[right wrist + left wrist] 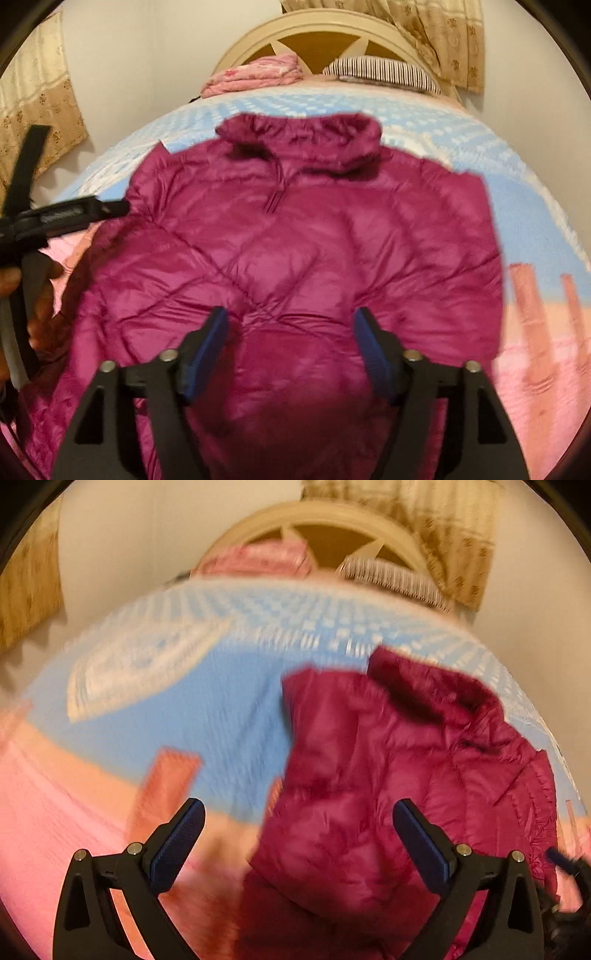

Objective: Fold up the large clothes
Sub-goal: 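Grasp the jacket hem with the right gripper while the left gripper grasps it too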

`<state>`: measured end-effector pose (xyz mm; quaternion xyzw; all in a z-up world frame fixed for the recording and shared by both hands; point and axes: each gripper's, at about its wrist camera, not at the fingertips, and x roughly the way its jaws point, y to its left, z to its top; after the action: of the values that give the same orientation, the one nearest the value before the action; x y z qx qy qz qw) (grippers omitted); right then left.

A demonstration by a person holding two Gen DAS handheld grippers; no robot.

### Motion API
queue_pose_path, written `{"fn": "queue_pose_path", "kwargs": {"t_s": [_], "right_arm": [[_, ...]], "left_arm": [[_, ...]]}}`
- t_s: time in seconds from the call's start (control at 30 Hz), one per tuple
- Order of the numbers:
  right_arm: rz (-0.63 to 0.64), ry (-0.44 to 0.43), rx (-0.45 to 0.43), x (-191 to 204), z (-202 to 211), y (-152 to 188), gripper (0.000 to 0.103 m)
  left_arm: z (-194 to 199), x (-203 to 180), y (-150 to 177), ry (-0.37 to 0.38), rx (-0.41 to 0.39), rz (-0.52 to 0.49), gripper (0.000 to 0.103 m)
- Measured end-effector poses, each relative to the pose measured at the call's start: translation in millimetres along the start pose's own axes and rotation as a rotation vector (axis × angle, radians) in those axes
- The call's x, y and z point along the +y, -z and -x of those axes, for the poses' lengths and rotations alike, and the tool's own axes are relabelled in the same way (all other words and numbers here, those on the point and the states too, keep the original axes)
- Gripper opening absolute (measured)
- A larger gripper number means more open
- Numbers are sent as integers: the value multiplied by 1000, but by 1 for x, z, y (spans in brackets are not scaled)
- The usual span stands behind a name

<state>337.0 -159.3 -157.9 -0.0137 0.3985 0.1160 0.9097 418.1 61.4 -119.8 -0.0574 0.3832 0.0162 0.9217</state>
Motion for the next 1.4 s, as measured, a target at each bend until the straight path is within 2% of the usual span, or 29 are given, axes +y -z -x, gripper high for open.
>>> {"fn": "queue_pose_path", "kwargs": {"t_s": [0.1, 0.2, 0.23, 0.3, 0.37, 0.4, 0.67, 0.77, 0.9, 1.0, 1.03, 1.2, 1.27, 1.33, 1.4], "right_arm": [[22, 9, -37, -6, 18, -16, 85], [18, 22, -49, -13, 18, -29, 85], [14, 21, -50, -14, 16, -31, 85], [-8, 2, -42, -16, 9, -31, 85], [-32, -20, -25, -17, -1, -28, 85], [-35, -23, -19, -17, -4, -25, 85], [-9, -32, 34, -14, -31, -5, 85], [-8, -44, 40, -18, -27, -7, 85], [2, -54, 4, -34, -8, -24, 85], [-24, -32, -11, -52, -8, -44, 88], [-35, -18, -13, -58, -13, -55, 88], [-60, 14, -26, -70, -41, -115, 88], [-51, 22, -30, -70, -52, -137, 88], [-41, 44, -33, -72, -64, -155, 88], [-24, 58, -7, -75, -84, -172, 88]], "left_arm": [[3, -1, -21, -73, -73, -41, 102], [-25, -12, -34, -245, -91, -127, 102], [-44, -11, -35, -288, -71, -130, 102], [-68, -7, -32, -268, -29, -114, 102], [-90, -2, -25, -339, 6, -115, 102], [-96, 1, -21, -344, 19, -108, 102], [-111, 11, -15, -322, 56, -87, 102], [-92, 9, -20, -325, 47, -83, 102], [-40, -2, -47, -240, -56, -70, 102], [-35, -19, -71, -146, -36, -60, 102], [-39, -29, -79, -113, -32, -59, 102], [-85, -75, -115, -53, 2, -92, 102], [-104, -87, -126, -73, 4, -111, 102], [-125, -99, -136, -61, 22, -132, 102], [-146, -109, -140, -80, 37, -153, 102]]}}
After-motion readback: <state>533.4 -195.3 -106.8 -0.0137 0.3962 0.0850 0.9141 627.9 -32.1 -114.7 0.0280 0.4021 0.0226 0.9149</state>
